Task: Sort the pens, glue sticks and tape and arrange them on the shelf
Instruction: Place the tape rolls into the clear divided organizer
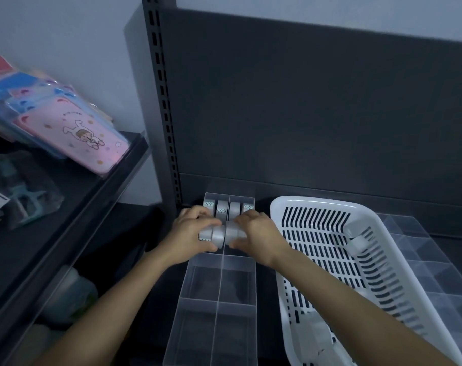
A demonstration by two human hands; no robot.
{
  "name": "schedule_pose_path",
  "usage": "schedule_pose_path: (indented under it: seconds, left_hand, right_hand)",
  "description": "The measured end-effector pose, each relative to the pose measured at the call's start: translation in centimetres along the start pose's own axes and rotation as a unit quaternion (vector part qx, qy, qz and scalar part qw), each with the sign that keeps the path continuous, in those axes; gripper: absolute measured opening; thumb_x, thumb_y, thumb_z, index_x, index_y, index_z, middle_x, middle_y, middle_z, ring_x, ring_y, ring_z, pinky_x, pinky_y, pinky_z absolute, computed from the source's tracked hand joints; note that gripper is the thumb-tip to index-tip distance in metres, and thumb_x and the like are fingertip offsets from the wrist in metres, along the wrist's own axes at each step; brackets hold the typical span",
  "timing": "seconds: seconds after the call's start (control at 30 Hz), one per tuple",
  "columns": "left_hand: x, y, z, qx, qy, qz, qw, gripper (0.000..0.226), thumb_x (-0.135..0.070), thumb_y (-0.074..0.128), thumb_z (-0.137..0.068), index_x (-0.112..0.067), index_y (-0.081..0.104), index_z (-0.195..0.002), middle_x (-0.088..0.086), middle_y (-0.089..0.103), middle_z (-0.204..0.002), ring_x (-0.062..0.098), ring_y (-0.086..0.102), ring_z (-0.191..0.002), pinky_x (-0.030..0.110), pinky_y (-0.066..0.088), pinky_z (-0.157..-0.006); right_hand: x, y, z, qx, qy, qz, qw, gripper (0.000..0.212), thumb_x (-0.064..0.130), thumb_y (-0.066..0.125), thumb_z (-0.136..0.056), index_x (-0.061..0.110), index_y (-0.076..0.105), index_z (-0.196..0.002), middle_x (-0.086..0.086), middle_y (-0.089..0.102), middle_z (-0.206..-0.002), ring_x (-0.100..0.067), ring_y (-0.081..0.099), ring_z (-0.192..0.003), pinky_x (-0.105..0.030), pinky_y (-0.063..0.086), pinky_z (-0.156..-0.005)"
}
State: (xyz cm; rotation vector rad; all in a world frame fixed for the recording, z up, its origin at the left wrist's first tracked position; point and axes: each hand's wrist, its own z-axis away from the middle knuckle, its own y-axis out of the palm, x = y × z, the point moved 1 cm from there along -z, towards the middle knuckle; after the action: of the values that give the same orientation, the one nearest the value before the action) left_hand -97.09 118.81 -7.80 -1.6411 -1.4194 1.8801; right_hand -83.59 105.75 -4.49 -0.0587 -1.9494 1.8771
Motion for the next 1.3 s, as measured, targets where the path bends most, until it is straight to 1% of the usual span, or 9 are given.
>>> schedule_pose_path:
  seconds: [0.1, 0.3, 0.5, 0.63, 0.73, 0.83, 1.0, 1.13, 1.3]
  left_hand:
    - [0.3, 0.1, -0.1, -0.006, -0.011, -0.011, 1.0, 0.057, -0.024, 0.082, -0.071, -0.031, 0.062, -0.123, -0.016, 0.039, -0.118, 0.01, 0.031, -0.117, 0.027, 0.027, -0.105]
    - [0.3, -0.1, 0.2, 0.003, -0.037, -0.004, 0.999, 0.056, -0.022, 0.079, -0.074, -0.026, 0.059, -0.127, -0.01, 0.046, -0.123, 0.012, 0.033, -0.122, 0.027, 0.029, -0.108]
    - [-0.9, -0.7, 0.7, -0.051, -0.02, -0.005, 0.999, 0.046, -0.02, 0.076, -0.077, -0.022, 0.063, -0.121, -0.016, 0.044, -0.117, 0.005, 0.033, -0.114, 0.015, 0.024, -0.098]
    - [-2.6, -1.0, 1.1, -0.066, 0.004, 0.002, 0.998, 0.038, -0.02, 0.073, -0.081, -0.02, 0.064, -0.118, -0.015, 0.047, -0.116, 0.004, 0.038, -0.113, 0.01, 0.023, -0.096]
    - [-4.2, -0.9, 1.3, -0.053, 0.017, 0.014, 0.998, 0.036, -0.019, 0.072, -0.082, -0.019, 0.065, -0.117, -0.013, 0.049, -0.115, 0.005, 0.044, -0.114, 0.014, 0.029, -0.098]
    - [-6.4, -0.3, 1.2, -0.026, 0.046, 0.016, 0.998, 0.034, -0.024, 0.072, -0.082, -0.022, 0.065, -0.116, -0.015, 0.05, -0.114, 0.001, 0.048, -0.11, 0.018, 0.037, -0.1]
    - [-12.0, 1.6, 1.2, 0.058, 0.086, 0.027, 0.994, 0.035, -0.03, 0.07, -0.083, -0.027, 0.063, -0.117, -0.018, 0.054, -0.109, -0.004, 0.054, -0.1, 0.022, 0.046, -0.093]
    - [-16.2, 4.1, 1.7, 0.212, 0.129, 0.009, 0.969, 0.042, -0.038, 0.068, -0.085, -0.028, 0.058, -0.124, -0.018, 0.056, -0.115, -0.006, 0.054, -0.101, 0.02, 0.049, -0.091]
    - [-18.2, 7.0, 1.6, 0.369, 0.164, -0.097, 0.91, 0.054, -0.039, 0.071, -0.082, -0.032, 0.051, -0.132, -0.014, 0.053, -0.128, 0.003, 0.05, -0.113, 0.025, 0.045, -0.096]
  right_hand:
    - [0.2, 0.2, 0.1, 0.017, 0.009, 0.012, 1.0, 0.053, 0.036, 0.067, -0.082, 0.008, 0.054, -0.125, -0.013, 0.052, -0.123, -0.032, 0.051, -0.11, -0.038, 0.044, -0.096]
    - [0.3, 0.6, 0.2, 0.017, 0.008, 0.053, 0.998, 0.048, 0.036, 0.064, -0.083, 0.01, 0.054, -0.122, -0.011, 0.053, -0.121, -0.031, 0.049, -0.108, -0.037, 0.043, -0.091]
    - [0.4, 0.5, 0.4, 0.009, -0.002, 0.073, 0.997, 0.05, 0.035, 0.065, -0.083, 0.014, 0.052, -0.127, -0.007, 0.051, -0.126, -0.029, 0.038, -0.116, -0.038, 0.039, -0.097]
    - [-0.3, -0.7, 0.9, -0.026, -0.003, 0.022, 0.999, 0.05, 0.023, 0.065, -0.084, 0.011, 0.049, -0.13, -0.012, 0.047, -0.129, -0.031, 0.04, -0.117, -0.036, 0.038, -0.1]
    - [-1.6, -2.6, 2.2, -0.072, 0.003, -0.015, 0.997, 0.046, 0.016, 0.062, -0.086, 0.009, 0.051, -0.131, -0.014, 0.051, -0.127, -0.031, 0.045, -0.119, -0.033, 0.038, -0.102]
    - [-3.4, -4.5, 4.5, -0.08, 0.033, -0.041, 0.995, 0.043, 0.015, 0.061, -0.089, 0.01, 0.053, -0.131, -0.011, 0.052, -0.128, -0.027, 0.052, -0.115, -0.027, 0.038, -0.098]
    - [-7.3, -5.9, 9.0, -0.04, 0.064, -0.025, 0.997, 0.028, 0.022, 0.06, -0.09, 0.01, 0.062, -0.115, -0.006, 0.065, -0.11, -0.02, 0.06, -0.099, -0.022, 0.041, -0.077]
    - [-9.6, -5.8, 12.8, 0.049, 0.075, -0.041, 0.995, 0.033, 0.023, 0.063, -0.088, 0.013, 0.062, -0.119, 0.0, 0.066, -0.113, -0.013, 0.061, -0.098, -0.019, 0.045, -0.081]
    - [-11.2, -5.0, 15.9, 0.166, 0.084, -0.06, 0.981, 0.043, 0.024, 0.065, -0.086, 0.018, 0.057, -0.127, 0.003, 0.06, -0.125, -0.007, 0.055, -0.105, -0.015, 0.038, -0.084]
